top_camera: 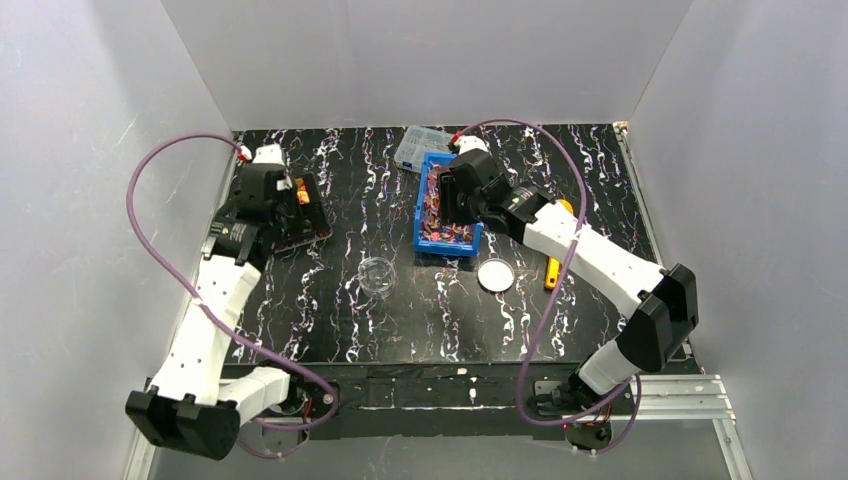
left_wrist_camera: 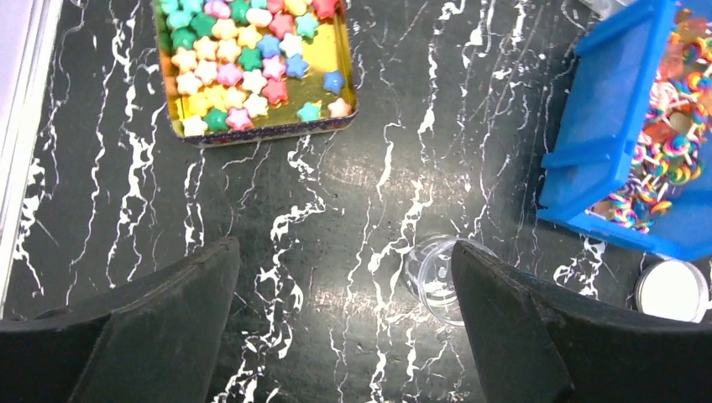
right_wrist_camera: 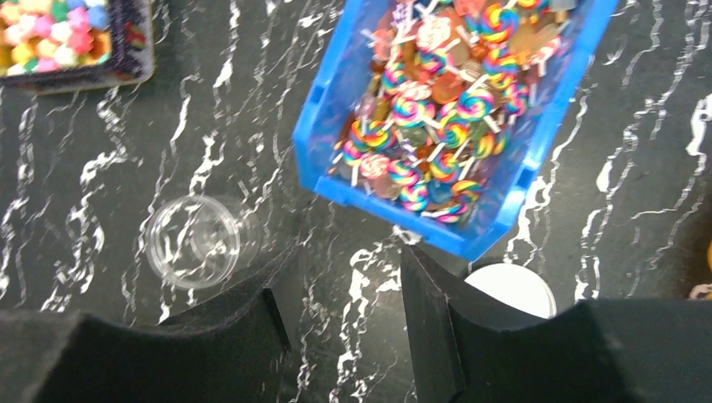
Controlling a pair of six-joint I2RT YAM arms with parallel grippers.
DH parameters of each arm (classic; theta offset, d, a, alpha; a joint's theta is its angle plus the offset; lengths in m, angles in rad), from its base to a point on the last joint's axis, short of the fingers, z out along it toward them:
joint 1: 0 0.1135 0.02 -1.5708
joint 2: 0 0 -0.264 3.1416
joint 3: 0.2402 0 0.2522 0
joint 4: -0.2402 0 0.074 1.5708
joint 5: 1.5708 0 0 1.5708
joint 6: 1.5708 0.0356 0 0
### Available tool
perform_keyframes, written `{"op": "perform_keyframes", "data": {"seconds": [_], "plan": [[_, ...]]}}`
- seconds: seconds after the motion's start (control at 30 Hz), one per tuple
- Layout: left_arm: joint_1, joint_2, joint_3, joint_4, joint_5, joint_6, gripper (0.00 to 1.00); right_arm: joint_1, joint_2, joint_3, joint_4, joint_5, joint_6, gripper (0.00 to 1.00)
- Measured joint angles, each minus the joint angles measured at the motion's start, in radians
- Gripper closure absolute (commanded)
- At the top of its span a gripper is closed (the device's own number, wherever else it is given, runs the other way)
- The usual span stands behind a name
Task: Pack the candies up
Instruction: Move the storage box to the center of the board.
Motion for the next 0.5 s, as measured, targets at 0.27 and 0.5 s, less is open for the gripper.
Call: {"op": "perform_keyframes", "data": {"seconds": [0.27,0.5], "plan": [[0.176,0.238,0.103,-0.023,0.063,-0.001,0.14,0.066,-0.121,-0.109,0.033,-0.081,0.011,0.45],[0.280,0.417,0.184,-0.050,0.110,0.003,0.19,0.103,-0.197,-0.178,0.066,-0.116,0.027,0.45]]}}
